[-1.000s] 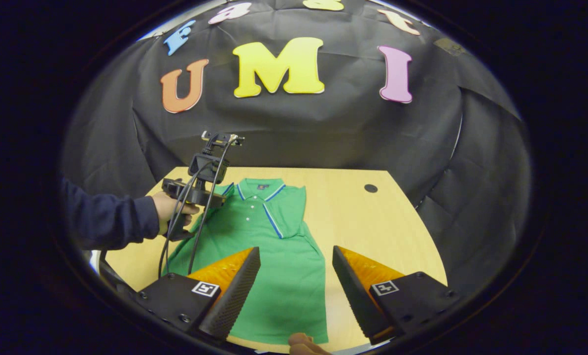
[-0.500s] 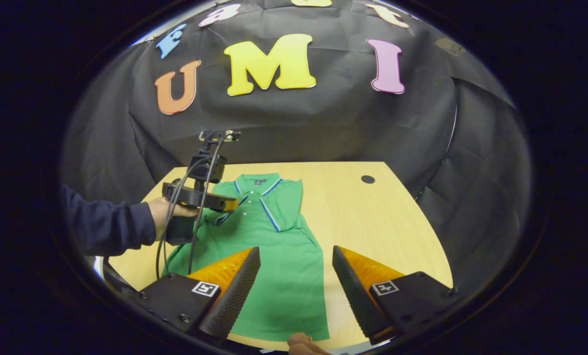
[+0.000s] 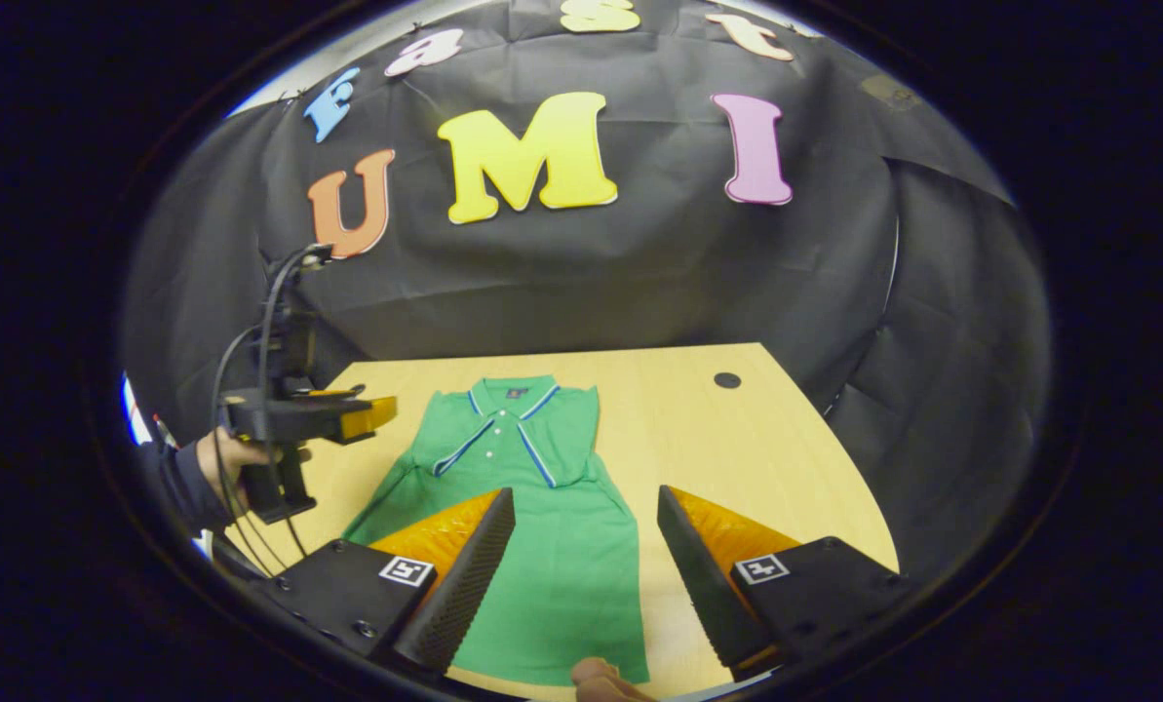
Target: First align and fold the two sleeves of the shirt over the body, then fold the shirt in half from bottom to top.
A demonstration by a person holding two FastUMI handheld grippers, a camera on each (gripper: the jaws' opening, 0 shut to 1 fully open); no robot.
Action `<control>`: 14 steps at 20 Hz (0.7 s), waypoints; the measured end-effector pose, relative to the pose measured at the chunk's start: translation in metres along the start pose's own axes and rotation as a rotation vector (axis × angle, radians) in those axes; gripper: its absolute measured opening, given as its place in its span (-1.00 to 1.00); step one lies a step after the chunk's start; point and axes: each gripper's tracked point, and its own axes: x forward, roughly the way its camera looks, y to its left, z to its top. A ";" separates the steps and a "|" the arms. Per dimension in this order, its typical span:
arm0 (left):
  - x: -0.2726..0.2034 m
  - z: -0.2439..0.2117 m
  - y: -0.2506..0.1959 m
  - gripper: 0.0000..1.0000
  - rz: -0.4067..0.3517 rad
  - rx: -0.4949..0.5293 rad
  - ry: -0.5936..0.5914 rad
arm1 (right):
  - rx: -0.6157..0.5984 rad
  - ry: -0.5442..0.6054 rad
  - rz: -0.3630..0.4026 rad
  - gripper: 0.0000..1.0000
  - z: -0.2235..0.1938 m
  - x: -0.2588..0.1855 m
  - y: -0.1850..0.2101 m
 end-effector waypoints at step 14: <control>-0.124 -0.184 0.036 0.96 0.053 -0.139 0.280 | -0.112 0.209 0.026 0.92 -0.093 0.007 -0.015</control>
